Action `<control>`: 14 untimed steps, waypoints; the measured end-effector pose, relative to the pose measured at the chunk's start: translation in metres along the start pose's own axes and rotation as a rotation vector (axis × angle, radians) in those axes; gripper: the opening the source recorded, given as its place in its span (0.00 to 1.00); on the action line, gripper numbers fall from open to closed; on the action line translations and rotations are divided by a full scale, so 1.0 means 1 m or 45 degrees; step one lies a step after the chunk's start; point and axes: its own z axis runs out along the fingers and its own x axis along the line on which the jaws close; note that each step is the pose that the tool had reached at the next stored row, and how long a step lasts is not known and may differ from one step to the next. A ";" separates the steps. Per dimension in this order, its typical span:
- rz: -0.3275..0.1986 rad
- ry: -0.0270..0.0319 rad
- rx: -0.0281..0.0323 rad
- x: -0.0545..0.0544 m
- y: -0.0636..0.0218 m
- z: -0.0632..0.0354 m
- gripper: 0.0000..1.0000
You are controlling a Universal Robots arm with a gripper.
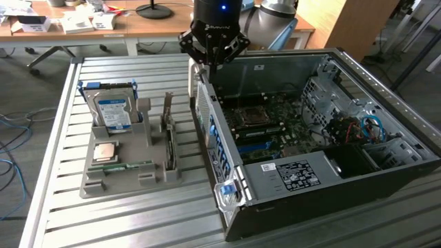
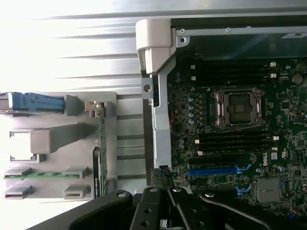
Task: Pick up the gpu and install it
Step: 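Reach for the gpu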
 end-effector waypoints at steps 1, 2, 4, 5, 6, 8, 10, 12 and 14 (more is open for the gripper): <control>0.000 0.0004 0.0000 0.001 -0.0001 0.0001 0.11; 0.000 0.0008 0.0000 0.002 -0.0001 0.0002 0.11; 0.000 0.0015 0.0000 0.003 -0.0002 0.0005 0.11; 0.000 0.0021 0.0000 0.004 -0.0003 0.0006 0.11; 0.000 0.0027 0.0002 0.004 -0.0003 0.0006 0.11; 0.000 0.0038 0.0003 0.005 -0.0004 0.0008 0.11; 0.000 0.0048 0.0004 0.007 -0.0005 0.0010 0.11; 0.000 0.0056 0.0005 0.008 -0.0007 0.0012 0.11; 0.000 0.0064 0.0005 0.010 -0.0008 0.0014 0.11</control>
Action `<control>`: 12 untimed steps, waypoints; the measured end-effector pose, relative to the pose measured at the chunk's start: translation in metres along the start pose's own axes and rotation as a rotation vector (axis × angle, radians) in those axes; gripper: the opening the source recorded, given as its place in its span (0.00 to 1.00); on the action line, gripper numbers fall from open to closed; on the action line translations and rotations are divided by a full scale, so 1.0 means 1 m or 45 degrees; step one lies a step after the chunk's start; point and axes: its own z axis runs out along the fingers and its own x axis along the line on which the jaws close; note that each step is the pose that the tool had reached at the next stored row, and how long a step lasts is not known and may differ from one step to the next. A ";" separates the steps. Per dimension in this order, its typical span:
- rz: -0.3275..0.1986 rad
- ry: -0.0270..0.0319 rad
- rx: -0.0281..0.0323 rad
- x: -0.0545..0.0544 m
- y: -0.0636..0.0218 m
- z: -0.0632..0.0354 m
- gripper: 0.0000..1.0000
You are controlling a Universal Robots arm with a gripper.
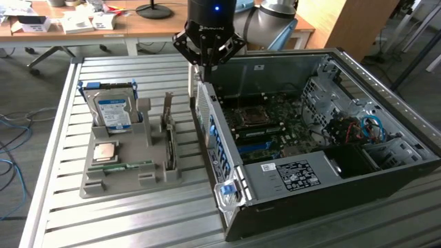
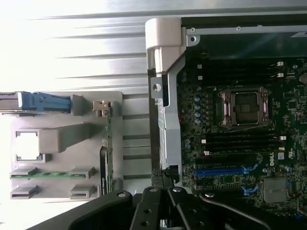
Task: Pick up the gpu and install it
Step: 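Reach for the gpu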
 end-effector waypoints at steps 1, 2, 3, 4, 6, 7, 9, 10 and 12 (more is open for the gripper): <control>0.000 0.0006 0.0000 0.001 0.0000 0.0001 0.11; 0.000 0.0011 0.0002 0.001 -0.0001 0.0002 0.11; 0.000 0.0015 0.0002 0.002 -0.0002 0.0003 0.11; 0.000 0.0020 0.0001 0.003 -0.0002 0.0004 0.11; 0.000 0.0032 0.0002 0.004 -0.0003 0.0006 0.11; 0.000 0.0037 0.0003 0.004 -0.0004 0.0007 0.11; 0.000 0.0050 0.0004 0.006 -0.0005 0.0009 0.11; 0.000 0.0054 0.0005 0.006 -0.0006 0.0010 0.11; 0.000 0.0064 0.0005 0.008 -0.0006 0.0012 0.11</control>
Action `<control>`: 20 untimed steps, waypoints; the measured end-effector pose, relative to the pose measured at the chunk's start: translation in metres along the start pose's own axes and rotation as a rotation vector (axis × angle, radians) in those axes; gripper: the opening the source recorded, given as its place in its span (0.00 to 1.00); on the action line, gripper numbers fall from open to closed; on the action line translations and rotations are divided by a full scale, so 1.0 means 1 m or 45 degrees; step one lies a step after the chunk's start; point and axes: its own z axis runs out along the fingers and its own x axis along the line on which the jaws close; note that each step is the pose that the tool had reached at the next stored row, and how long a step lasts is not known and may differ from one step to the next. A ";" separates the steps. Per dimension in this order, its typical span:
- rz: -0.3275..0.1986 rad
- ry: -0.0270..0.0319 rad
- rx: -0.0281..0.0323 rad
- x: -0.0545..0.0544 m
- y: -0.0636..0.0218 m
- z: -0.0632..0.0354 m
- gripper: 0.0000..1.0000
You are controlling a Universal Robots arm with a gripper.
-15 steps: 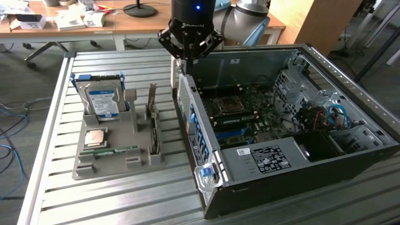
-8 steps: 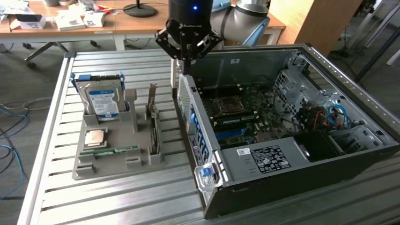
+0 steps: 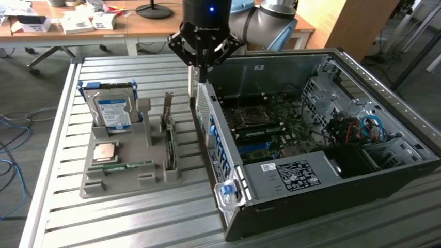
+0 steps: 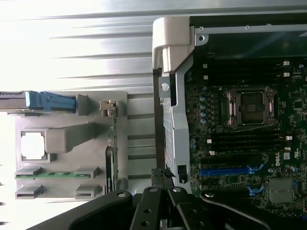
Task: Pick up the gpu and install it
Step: 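Reach for the gpu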
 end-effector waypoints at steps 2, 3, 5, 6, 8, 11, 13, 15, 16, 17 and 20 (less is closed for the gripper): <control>0.000 0.0010 0.0001 0.001 -0.0001 0.0002 0.11; 0.000 0.0014 0.0001 0.002 -0.0002 0.0003 0.11; 0.000 0.0025 0.0002 0.003 -0.0003 0.0006 0.11; 0.000 0.0030 0.0002 0.004 -0.0003 0.0007 0.11; 0.000 0.0039 0.0003 0.006 -0.0005 0.0009 0.11; 0.000 0.0054 0.0003 0.008 -0.0006 0.0013 0.11; 0.000 0.0064 0.0005 0.009 -0.0007 0.0015 0.11; 0.000 0.0074 0.0007 0.011 -0.0009 0.0017 0.11; 0.000 0.0079 0.0007 0.012 -0.0009 0.0018 0.11; 0.000 0.0082 0.0006 0.013 -0.0010 0.0019 0.11; 0.000 0.0093 0.0007 0.017 -0.0014 0.0023 0.11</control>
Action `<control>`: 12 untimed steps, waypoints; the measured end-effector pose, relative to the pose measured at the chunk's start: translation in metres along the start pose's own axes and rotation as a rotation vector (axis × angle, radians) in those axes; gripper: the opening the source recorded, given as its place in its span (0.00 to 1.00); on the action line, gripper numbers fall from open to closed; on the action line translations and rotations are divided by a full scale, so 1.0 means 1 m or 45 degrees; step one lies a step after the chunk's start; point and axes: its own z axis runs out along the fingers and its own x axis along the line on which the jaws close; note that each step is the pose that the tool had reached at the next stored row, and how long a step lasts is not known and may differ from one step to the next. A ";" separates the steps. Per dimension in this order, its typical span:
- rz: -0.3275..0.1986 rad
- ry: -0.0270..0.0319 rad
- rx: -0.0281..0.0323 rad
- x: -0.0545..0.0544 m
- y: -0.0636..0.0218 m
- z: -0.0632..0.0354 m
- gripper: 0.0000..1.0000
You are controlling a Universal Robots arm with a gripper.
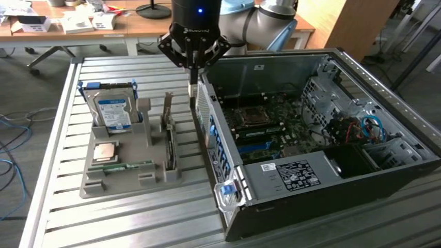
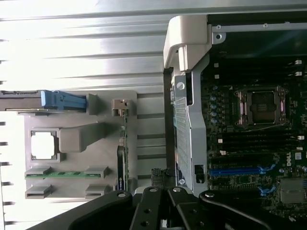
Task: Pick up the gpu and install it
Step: 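Reach for the gpu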
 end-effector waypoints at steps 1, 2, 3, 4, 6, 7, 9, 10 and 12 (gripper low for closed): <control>0.000 0.0004 0.0001 0.001 -0.0001 0.0001 0.11; 0.000 0.0007 0.0001 0.003 -0.0002 0.0002 0.11; 0.000 0.0010 0.0001 0.004 -0.0003 0.0004 0.11; 0.000 0.0014 0.0002 0.005 -0.0004 0.0005 0.11; 0.000 0.0019 0.0002 0.008 -0.0006 0.0008 0.11; 0.000 0.0023 0.0003 0.009 -0.0007 0.0009 0.11; 0.000 0.0029 0.0003 0.012 -0.0009 0.0011 0.11; 0.000 0.0031 0.0001 0.012 -0.0009 0.0013 0.11; 0.000 0.0036 0.0002 0.013 -0.0009 0.0013 0.11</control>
